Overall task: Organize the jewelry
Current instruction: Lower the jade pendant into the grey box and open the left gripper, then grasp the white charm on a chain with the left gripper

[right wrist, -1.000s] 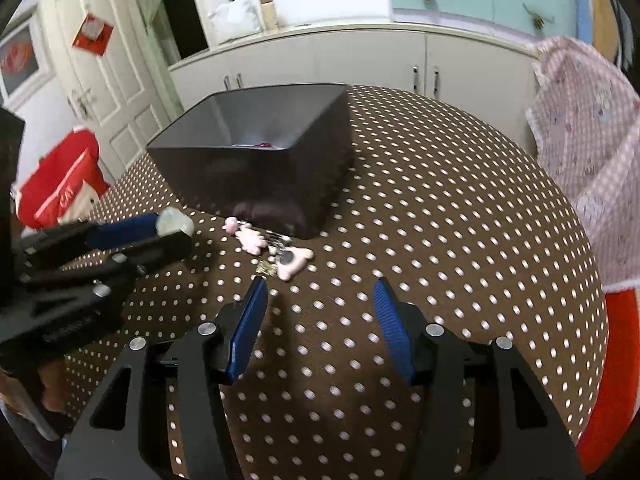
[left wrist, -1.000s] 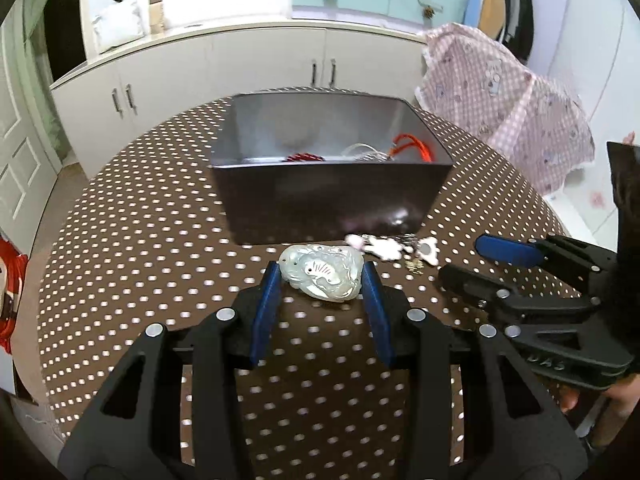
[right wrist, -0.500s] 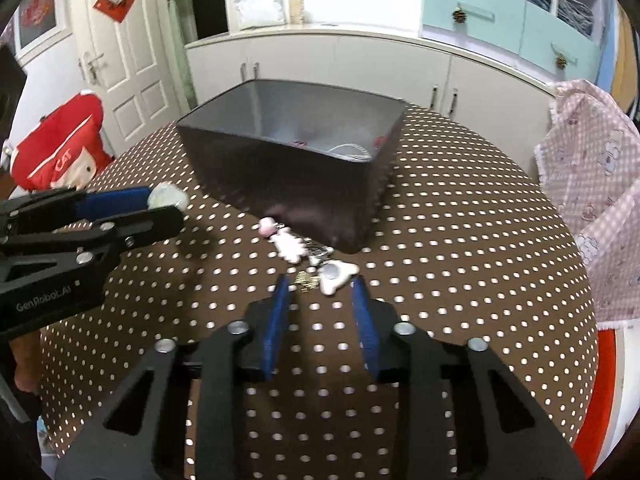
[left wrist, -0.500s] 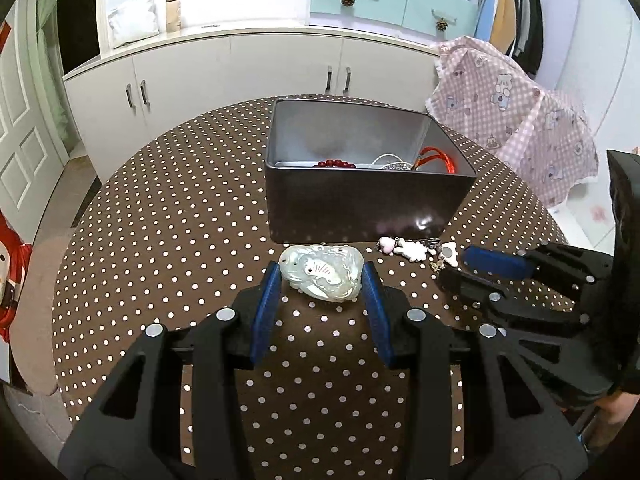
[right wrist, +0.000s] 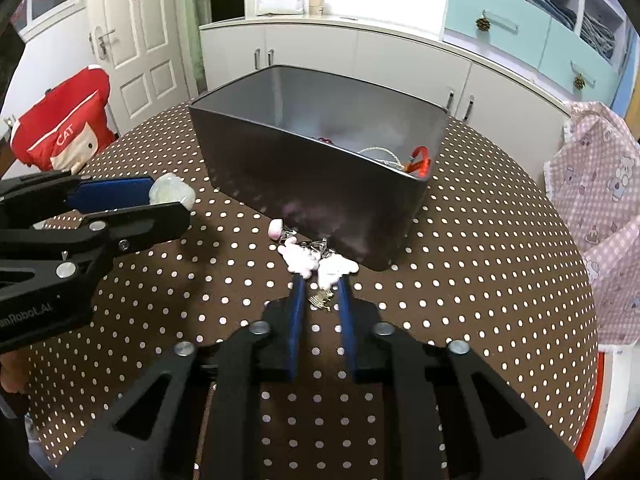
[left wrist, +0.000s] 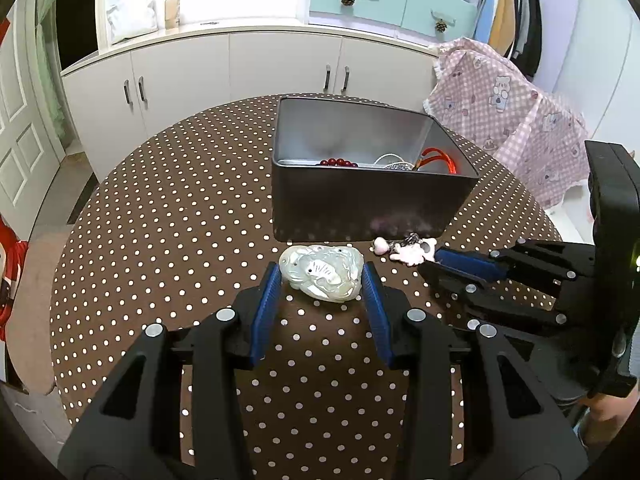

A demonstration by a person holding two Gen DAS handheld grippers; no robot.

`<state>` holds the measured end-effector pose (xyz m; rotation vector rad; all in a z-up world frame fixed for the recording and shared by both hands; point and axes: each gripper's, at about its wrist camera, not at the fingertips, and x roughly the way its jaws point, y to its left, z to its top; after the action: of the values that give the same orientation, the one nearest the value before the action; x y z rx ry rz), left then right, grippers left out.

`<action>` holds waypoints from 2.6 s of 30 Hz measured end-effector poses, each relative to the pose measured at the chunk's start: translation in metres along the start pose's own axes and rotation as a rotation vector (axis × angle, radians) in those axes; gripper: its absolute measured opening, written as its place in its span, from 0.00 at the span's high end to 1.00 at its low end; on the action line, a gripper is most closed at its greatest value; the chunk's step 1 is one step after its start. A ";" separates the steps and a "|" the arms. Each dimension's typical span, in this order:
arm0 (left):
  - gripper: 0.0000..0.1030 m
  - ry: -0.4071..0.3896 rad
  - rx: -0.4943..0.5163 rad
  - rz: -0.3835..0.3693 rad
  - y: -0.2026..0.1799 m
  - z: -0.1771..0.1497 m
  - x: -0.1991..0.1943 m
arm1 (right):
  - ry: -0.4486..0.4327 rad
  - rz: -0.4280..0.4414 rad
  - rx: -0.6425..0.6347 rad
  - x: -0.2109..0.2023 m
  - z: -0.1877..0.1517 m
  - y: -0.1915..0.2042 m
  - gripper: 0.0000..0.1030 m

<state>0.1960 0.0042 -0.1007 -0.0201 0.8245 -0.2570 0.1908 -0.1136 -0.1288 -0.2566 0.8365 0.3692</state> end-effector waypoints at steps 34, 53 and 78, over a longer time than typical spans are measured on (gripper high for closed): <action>0.60 -0.001 -0.060 -0.135 -0.019 0.090 0.027 | -0.218 0.180 0.317 -0.034 0.044 -0.075 0.86; 0.47 0.017 -0.054 -0.140 -0.033 0.090 0.039 | -0.241 0.173 0.382 -0.038 0.028 -0.096 0.63; 0.46 -0.043 0.043 0.048 -0.038 0.026 -0.004 | -0.165 0.143 0.324 -0.046 -0.014 -0.081 0.53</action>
<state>0.2043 -0.0342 -0.0757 0.0340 0.7754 -0.2278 0.1868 -0.2016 -0.0963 0.1342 0.7405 0.3768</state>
